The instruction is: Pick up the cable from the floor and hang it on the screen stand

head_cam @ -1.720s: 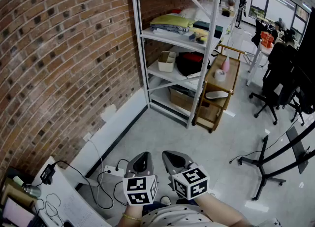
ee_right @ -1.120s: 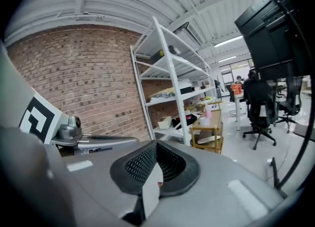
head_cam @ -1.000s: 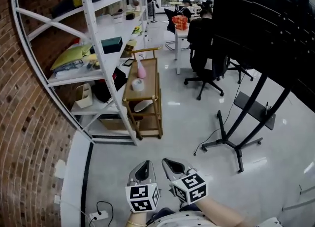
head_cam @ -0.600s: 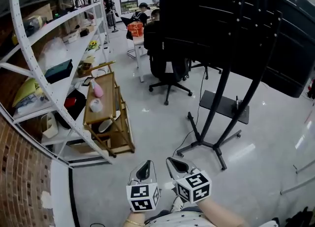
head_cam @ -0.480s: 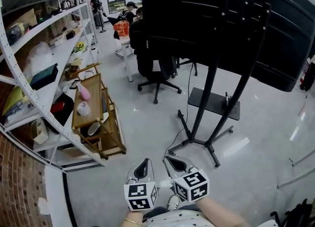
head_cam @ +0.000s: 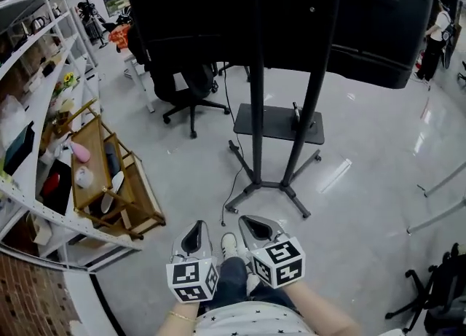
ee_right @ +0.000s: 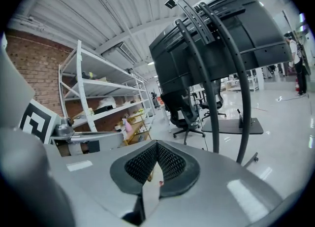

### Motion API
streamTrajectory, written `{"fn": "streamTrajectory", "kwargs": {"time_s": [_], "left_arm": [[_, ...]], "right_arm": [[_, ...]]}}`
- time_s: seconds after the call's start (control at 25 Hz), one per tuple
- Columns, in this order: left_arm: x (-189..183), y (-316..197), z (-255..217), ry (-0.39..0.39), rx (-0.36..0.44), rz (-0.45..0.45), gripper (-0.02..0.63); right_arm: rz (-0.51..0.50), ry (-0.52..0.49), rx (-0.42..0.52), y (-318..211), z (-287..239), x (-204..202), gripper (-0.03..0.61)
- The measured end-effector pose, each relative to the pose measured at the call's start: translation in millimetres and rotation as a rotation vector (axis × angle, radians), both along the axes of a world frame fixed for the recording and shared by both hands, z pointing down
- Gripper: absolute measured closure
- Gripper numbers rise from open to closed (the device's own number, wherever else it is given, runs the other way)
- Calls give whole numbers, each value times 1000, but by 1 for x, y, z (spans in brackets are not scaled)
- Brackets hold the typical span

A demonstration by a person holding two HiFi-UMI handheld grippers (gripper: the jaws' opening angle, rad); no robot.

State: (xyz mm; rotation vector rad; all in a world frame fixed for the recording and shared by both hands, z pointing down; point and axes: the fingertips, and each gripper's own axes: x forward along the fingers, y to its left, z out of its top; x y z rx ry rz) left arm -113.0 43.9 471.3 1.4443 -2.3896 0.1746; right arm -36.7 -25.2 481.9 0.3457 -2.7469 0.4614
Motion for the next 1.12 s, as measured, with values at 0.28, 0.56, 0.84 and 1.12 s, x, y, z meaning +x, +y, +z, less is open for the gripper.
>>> {"fn": "streamTrajectory", "kwargs": {"time_s": [0.28, 0.56, 0.84, 1.12], "left_arm": [[-32, -76, 42, 62, -36, 37, 607], [-117, -172, 114, 82, -92, 28, 606], [-224, -248, 233, 106, -115, 26, 606], [-280, -318, 361, 165, -131, 92, 606]], "right_arm": [[68, 95, 7, -62, 40, -15, 580], [146, 168, -13, -175, 104, -104, 580], [95, 312, -105, -256, 263, -233, 538], [280, 397, -70, -360, 415, -292, 492]]}}
